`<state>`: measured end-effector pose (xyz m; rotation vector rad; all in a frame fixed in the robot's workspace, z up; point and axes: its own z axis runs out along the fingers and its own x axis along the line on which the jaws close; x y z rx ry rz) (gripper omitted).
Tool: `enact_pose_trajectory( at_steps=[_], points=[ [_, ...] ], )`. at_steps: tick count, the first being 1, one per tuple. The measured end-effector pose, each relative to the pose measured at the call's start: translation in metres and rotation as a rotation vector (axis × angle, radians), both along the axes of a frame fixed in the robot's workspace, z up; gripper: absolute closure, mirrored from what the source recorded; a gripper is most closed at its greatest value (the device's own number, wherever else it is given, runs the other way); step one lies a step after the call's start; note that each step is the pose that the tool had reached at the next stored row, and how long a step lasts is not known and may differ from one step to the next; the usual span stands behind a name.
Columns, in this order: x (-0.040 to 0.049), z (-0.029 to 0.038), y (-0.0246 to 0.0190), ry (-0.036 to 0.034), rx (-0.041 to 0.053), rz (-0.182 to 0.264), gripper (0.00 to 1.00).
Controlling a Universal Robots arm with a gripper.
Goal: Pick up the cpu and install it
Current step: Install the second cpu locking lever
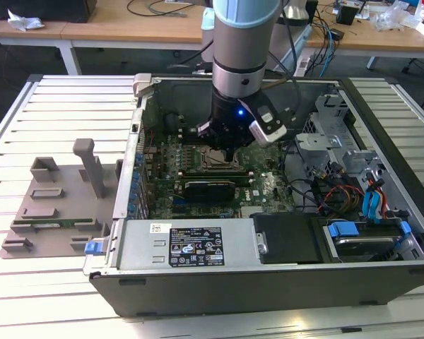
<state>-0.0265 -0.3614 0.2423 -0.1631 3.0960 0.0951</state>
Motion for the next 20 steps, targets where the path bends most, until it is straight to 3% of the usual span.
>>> enact_pose_trajectory(
  at_steps=[1,5,8,11,15,20],
  points=[
    [-0.0055,-0.0012,-0.0041,0.0001,0.0088,0.0,0.89],
    [-0.0158,-0.0033,-0.0112,0.0,0.021,0.0,0.89],
    [-0.0293,-0.0089,-0.0117,0.0,0.0257,0.0,0.89],
    [-0.0356,-0.0141,-0.0118,0.0,0.0258,0.001,0.89],
    [-0.0511,-0.029,-0.0118,0.0,0.0261,0.002,0.89],
    [-0.0585,-0.0358,-0.011,0.0002,0.0327,0.013,0.89]
  ],
)
